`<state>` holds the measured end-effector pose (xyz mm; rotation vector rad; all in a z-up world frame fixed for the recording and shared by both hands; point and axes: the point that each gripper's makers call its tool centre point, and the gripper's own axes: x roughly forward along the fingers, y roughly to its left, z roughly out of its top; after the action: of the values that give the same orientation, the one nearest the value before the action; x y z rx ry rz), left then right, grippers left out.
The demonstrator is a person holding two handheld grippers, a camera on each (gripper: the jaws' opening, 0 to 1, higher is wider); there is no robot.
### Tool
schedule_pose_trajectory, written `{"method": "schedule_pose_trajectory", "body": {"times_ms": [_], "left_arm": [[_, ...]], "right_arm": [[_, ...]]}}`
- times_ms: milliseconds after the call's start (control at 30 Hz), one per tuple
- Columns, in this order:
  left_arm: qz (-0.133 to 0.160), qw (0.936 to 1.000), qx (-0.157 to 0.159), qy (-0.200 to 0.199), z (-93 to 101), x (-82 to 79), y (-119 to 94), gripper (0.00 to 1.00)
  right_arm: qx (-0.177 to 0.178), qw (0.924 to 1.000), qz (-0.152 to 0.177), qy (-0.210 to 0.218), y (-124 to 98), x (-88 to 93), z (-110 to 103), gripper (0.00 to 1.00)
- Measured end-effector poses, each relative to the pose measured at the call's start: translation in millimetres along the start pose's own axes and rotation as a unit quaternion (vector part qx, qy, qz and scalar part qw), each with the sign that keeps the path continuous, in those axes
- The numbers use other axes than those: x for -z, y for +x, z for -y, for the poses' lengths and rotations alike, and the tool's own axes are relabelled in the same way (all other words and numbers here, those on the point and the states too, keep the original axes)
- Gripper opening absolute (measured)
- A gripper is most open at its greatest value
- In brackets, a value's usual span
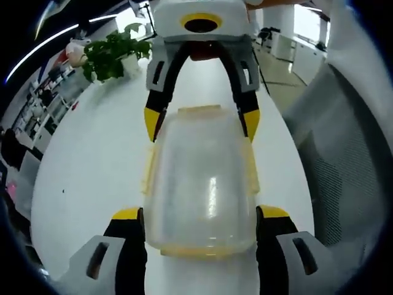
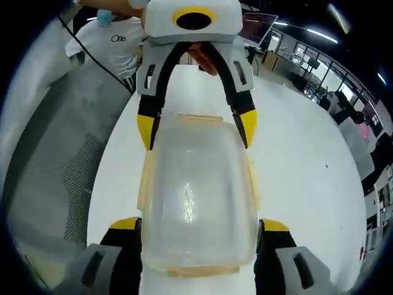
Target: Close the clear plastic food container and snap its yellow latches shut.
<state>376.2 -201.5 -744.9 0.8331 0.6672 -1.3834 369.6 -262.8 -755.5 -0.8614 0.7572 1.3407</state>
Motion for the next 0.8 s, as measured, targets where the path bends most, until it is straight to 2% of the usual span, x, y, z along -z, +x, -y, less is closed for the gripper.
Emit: {"method": "schedule_pose_trajectory", "body": {"times_ms": [600,800], "left_arm": [[-0.013,0.9999,0.000,0.001,5.1,64.2,-43,0.71],[0.002,1.0000,0.003,0.000,1.0,81.1,-54,0.71]], "right_arm": [[-0.002,1.0000,-0.008,-0.003,38,-66.2,-8,0.75],[-0.002,0.9999,-0.011,-0.002,48,-82.3,-5,0.76]]}}
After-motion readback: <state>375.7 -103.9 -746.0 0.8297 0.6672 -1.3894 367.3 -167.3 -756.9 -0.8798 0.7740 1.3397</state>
